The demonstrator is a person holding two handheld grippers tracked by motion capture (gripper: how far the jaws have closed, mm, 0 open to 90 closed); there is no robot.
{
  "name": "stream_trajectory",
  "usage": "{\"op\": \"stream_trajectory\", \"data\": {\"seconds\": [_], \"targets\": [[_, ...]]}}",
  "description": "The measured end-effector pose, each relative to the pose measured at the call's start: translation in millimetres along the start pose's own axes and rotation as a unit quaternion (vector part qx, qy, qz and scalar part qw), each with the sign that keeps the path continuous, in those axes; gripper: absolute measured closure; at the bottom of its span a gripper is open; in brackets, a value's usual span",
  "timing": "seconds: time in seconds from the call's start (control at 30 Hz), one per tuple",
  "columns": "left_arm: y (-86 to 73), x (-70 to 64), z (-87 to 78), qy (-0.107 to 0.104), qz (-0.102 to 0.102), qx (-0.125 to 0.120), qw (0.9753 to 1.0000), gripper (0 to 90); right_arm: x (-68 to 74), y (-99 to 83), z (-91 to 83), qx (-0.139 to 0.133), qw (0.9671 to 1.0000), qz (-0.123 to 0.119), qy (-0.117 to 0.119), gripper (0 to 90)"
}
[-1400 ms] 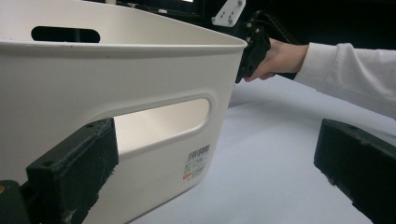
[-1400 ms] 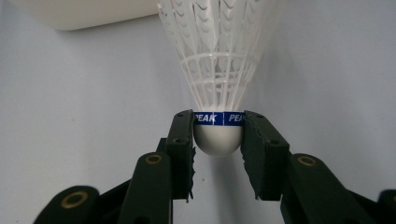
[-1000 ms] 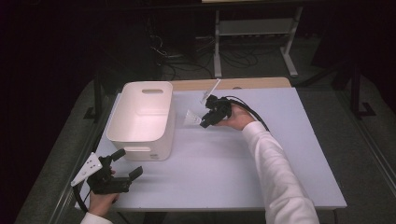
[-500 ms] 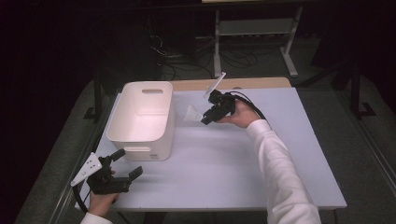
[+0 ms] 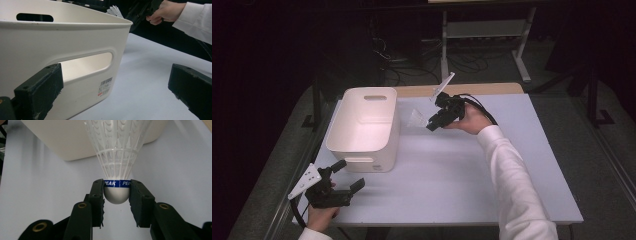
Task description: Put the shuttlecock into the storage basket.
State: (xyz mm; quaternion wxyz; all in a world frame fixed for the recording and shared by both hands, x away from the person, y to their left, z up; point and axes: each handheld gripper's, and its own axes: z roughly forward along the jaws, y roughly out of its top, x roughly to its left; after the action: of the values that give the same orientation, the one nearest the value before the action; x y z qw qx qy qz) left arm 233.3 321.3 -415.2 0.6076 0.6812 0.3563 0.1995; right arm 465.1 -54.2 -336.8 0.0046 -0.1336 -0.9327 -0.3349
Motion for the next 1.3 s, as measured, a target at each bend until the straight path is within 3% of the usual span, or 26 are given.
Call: {"op": "stream_trajectory", "data": {"seconds": [0.23, 0.27, 0.5, 0.53, 0.67, 1.3], "targets": [[-0.2, -1.8, 0.9, -0.001, -0.009, -0.008, 0.9999, 0.0, 8.2, 17.2, -12.0, -0.004, 0.9999, -0.014, -0.003, 63.5], [-0.1, -0.9, 0.1, -0.001, -0.002, -0.003, 1.0, 0.0, 9.3, 19.2, -12.7, -0.003, 0.9999, -0.012, -0.002, 63.5], [0.2, 0.5, 0.0, -0.002, 0.006, -0.004, 1.0, 0.0, 13.0, 33.4, -15.1, -0.004, 0.9997, -0.024, -0.001, 63.5], [-0.1, -0.4, 0.0, -0.002, -0.001, -0.004, 1.0, 0.0, 14.0, 35.4, -15.2, -0.004, 0.9997, -0.022, 0.003, 63.5], [0.1, -0.3, -0.3, -0.001, -0.001, -0.003, 1.0, 0.0, 15.1, 42.0, -17.5, -0.007, 0.9996, -0.027, -0.006, 63.5], [0.0, 0.0, -0.5, -0.001, -0.001, -0.004, 1.0, 0.0, 18.4, 66.9, -20.5, -0.017, 0.999, -0.042, 0.0, 63.5]]}}
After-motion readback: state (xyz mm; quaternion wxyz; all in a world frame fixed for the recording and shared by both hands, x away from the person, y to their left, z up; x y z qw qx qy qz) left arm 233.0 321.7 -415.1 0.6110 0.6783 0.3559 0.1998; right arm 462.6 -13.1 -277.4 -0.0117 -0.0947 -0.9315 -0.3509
